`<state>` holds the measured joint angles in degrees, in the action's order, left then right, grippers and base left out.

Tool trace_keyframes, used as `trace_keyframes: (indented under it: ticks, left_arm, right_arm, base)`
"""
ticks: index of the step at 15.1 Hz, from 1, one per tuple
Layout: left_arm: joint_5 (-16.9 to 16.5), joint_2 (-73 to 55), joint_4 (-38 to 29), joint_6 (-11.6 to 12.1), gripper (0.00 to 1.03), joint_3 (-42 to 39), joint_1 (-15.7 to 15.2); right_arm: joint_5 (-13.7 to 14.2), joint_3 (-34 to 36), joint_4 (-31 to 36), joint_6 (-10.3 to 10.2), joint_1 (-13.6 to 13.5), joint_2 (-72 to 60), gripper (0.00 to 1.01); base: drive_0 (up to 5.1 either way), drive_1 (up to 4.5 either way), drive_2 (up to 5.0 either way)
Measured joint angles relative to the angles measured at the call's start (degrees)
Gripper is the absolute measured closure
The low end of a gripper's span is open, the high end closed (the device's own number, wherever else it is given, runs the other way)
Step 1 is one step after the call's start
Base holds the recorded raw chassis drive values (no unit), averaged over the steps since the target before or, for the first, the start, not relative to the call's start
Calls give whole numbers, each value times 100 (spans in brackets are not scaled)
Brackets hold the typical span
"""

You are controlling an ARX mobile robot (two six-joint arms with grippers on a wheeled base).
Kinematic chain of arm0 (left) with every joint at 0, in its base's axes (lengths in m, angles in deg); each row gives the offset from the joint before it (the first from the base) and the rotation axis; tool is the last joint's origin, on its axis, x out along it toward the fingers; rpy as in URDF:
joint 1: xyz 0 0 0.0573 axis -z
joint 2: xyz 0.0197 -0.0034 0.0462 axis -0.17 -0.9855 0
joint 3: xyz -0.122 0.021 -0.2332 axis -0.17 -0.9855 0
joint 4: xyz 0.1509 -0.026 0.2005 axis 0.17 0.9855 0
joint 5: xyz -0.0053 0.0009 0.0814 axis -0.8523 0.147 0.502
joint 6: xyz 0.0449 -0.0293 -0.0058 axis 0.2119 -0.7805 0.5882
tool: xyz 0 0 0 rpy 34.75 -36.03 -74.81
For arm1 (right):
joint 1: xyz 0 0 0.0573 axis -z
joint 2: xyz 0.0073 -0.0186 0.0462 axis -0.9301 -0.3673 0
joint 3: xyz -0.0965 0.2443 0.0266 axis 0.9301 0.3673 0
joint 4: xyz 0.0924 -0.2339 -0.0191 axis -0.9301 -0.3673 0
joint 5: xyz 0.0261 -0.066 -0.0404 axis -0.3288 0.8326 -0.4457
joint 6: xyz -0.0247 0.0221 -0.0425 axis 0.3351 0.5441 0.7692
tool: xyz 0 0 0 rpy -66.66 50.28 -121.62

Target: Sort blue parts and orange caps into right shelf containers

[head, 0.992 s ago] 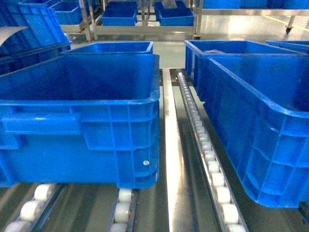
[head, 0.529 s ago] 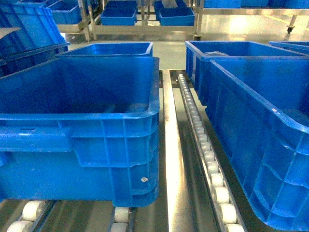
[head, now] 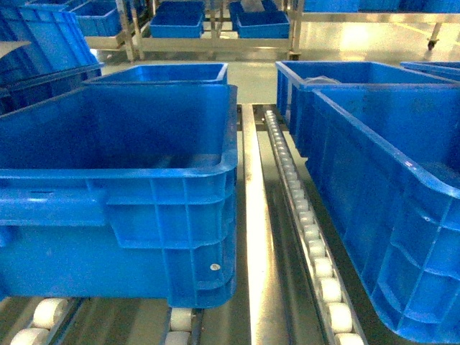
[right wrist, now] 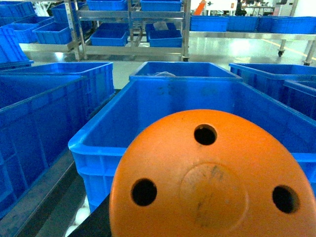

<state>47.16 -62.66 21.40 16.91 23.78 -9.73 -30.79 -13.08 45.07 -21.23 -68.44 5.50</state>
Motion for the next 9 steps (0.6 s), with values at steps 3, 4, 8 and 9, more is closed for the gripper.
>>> trace_keyframes:
  ticks: [3,4,8,9]
  left_arm:
    - [0,0,0,0,60,0,0]
    - [0,0,0,0,60,0,0]
    - [0,0,2,0,60,0,0]
    - [0,0,2,2,60,0,0]
  right_arm:
    - [0,0,0,0,0,0,55]
    - [0,0,0,0,0,0,55]
    - [0,0,0,0,0,0,55]
    - [0,0,0,0,0,0,55]
  base:
    - [0,0,0]
    - [0,0,0]
    - [0,0,0]
    - [0,0,0]
